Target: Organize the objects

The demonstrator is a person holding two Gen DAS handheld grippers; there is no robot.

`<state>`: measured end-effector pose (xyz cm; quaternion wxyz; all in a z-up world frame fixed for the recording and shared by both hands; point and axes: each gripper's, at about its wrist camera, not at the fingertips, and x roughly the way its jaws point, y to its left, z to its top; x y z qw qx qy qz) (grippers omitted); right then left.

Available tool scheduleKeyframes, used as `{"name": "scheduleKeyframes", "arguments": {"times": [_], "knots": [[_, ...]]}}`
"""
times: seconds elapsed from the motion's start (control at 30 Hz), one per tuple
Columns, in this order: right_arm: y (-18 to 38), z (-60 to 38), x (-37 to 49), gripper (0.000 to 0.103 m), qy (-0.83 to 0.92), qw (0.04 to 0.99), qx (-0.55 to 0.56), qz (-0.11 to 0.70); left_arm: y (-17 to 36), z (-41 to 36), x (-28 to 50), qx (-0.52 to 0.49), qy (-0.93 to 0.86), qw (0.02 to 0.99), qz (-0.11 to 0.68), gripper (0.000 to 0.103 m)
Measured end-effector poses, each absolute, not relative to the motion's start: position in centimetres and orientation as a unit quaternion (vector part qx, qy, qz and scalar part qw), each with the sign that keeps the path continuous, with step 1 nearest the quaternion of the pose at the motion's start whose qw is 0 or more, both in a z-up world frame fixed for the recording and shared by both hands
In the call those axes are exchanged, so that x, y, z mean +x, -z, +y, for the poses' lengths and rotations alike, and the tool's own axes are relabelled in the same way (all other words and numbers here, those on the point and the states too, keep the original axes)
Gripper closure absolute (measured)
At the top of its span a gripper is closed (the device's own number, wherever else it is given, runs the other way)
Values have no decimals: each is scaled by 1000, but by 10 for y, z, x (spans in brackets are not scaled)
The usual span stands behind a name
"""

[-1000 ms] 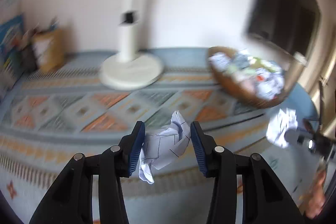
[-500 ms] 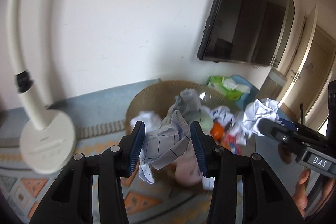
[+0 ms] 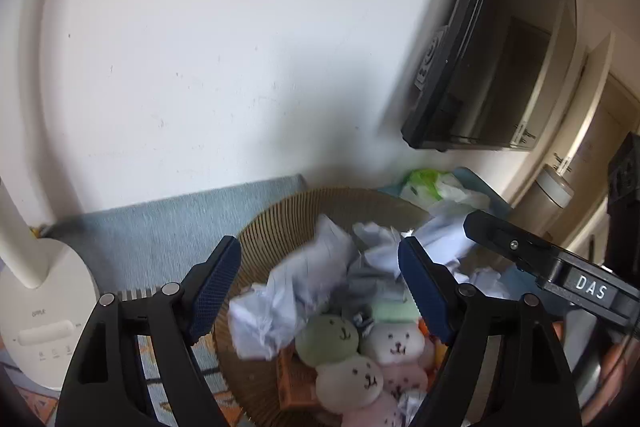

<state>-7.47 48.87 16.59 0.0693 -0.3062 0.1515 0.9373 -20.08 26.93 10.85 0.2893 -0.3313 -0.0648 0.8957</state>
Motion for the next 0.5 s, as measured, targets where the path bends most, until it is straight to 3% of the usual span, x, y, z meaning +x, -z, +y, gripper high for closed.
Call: {"name": "scheduleKeyframes", "arguments": {"times": [0.27, 0.5], "knots": [[-166, 481, -36, 31, -935, 55, -311, 164, -117, 221, -159, -310, -915, 249, -67, 22], [-176, 436, 16, 31, -937, 22, -328, 121, -147, 164, -84, -285, -933, 213, -47, 22]]}}
